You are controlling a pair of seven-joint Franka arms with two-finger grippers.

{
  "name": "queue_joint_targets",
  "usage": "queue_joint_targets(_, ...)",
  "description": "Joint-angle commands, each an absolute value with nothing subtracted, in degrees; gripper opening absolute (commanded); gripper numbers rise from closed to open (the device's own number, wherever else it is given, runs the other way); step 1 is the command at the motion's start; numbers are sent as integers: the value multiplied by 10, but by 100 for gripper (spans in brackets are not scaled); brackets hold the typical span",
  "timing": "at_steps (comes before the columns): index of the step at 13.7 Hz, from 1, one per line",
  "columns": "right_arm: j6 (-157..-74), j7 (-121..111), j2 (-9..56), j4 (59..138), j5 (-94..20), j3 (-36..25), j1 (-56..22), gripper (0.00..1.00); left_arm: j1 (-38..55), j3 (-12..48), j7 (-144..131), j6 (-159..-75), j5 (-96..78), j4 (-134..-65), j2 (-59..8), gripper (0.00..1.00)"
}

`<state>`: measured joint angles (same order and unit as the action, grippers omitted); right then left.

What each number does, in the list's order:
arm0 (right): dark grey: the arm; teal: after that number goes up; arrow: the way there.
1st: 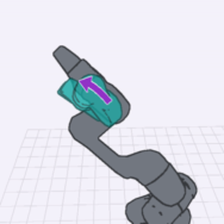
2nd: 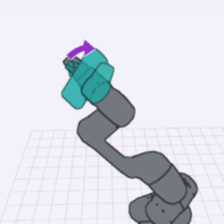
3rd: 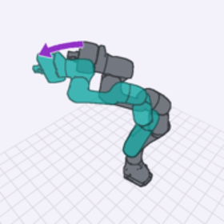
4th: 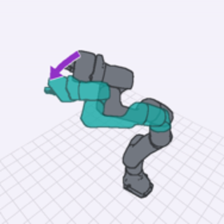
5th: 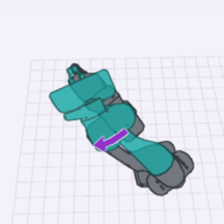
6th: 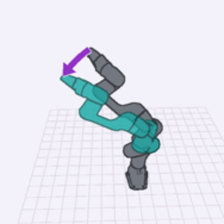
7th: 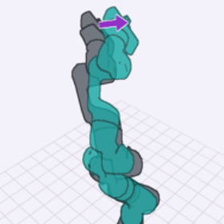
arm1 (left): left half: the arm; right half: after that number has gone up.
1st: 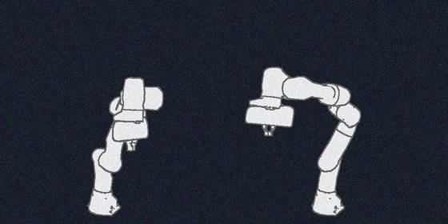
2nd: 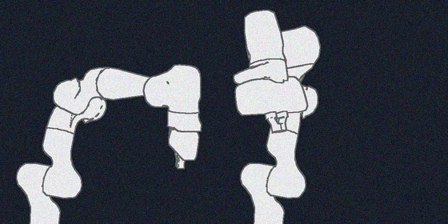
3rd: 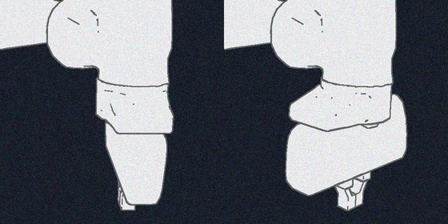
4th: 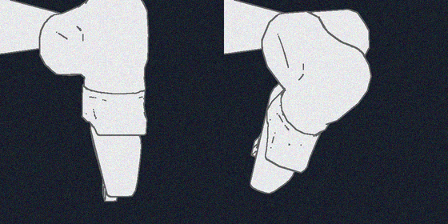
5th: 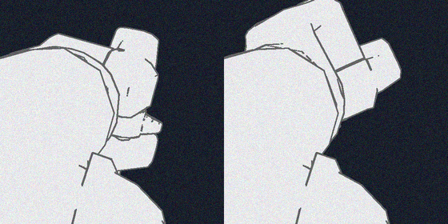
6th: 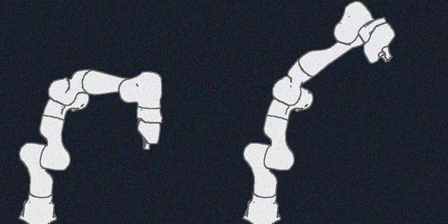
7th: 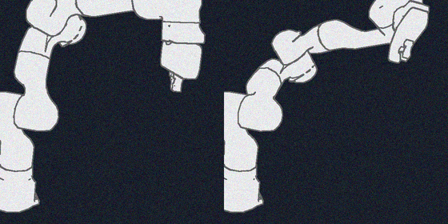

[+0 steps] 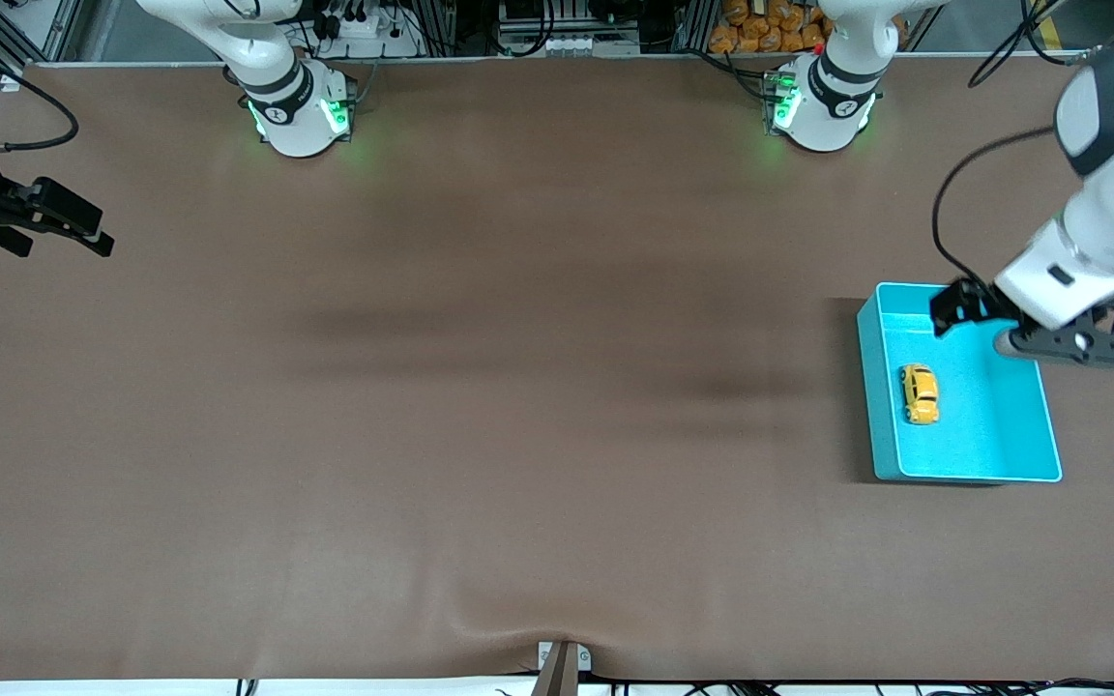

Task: Wind and store yellow beetle car

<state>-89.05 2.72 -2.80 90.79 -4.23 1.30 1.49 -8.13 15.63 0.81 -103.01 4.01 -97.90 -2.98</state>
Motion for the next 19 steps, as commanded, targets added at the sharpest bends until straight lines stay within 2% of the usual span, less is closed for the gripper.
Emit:
queue_joint_targets(1,-887,35,-33,908,-44,11,13,100,-6,84,-2,-939,5,-905,-26,100)
queue_joint_targets(3,-886,35,-33,908,-44,11,13,100,27,45,4,-886,-11,-871,-19,100)
queue_joint_targets(6,-887,33,-33,909,-43,11,13,100,32,37,16,-850,-9,-867,9,100)
queue_joint_targets(19,-886,33,-33,909,-44,11,13,100,29,33,47,-828,-3,-866,17,100)
